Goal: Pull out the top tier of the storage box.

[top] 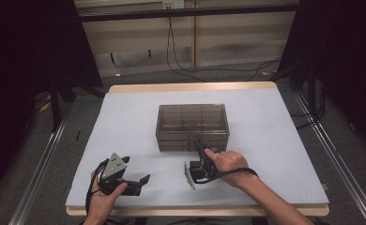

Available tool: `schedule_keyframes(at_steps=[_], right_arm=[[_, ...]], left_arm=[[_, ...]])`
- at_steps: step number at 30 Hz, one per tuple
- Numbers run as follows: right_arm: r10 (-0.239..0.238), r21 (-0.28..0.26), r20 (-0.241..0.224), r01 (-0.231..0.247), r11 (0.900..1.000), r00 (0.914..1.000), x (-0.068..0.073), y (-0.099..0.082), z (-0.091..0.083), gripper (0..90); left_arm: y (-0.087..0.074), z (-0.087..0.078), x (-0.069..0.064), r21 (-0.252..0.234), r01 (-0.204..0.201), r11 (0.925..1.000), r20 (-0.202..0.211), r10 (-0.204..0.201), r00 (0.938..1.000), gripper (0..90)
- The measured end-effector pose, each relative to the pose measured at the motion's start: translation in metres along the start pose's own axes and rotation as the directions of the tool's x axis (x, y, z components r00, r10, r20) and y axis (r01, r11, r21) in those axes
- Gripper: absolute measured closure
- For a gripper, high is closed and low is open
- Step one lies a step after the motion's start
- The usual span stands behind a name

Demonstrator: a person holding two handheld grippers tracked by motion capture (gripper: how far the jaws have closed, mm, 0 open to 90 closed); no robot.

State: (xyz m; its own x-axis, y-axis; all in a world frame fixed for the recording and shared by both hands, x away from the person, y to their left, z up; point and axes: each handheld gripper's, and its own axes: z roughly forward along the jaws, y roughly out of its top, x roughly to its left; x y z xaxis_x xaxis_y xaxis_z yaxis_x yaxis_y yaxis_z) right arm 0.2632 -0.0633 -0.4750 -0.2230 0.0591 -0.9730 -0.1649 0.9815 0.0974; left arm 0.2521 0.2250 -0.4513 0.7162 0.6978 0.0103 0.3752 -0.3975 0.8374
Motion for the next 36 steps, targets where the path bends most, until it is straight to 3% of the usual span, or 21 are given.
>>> schedule_keyframes(at_steps=[10,13,14,22,25,36], right_arm=[[0.010,0.027,0.015,-0.010,0.9996,0.9998,0.001,0.002,0.001,81.5],[-0.009,0.036,0.029,0.008,0.9993,0.9995,0.002,0.004,0.002,81.5],[0.008,0.039,0.025,-0.009,0.9992,0.9996,0.003,0.004,0.002,81.5],[-0.015,0.049,0.051,0.013,0.9987,0.9986,0.008,0.009,0.003,78.2],[-0.025,0.049,0.060,0.022,0.9986,0.9979,0.007,0.010,0.004,81.4],[0.000,0.044,0.043,-0.002,0.9990,0.9991,0.004,0.010,0.004,81.7]], left_arm=[[0.000,0.000,0.000,0.000,-0.002,1.0000,0.001,0.002,1.0000,2.9],[0.000,0.000,0.000,0.001,-0.001,1.0000,0.001,0.001,1.0000,2.9],[0.000,0.000,0.000,0.000,-0.002,1.0000,0.002,0.002,1.0000,2.9],[0.000,0.000,0.000,0.002,-0.001,1.0000,0.001,0.001,1.0000,2.9],[0.000,-0.001,0.000,0.000,-0.008,1.0000,0.002,0.008,1.0000,2.9],[-0.001,-0.001,0.000,0.001,-0.005,1.0000,0.001,0.005,1.0000,2.9]])
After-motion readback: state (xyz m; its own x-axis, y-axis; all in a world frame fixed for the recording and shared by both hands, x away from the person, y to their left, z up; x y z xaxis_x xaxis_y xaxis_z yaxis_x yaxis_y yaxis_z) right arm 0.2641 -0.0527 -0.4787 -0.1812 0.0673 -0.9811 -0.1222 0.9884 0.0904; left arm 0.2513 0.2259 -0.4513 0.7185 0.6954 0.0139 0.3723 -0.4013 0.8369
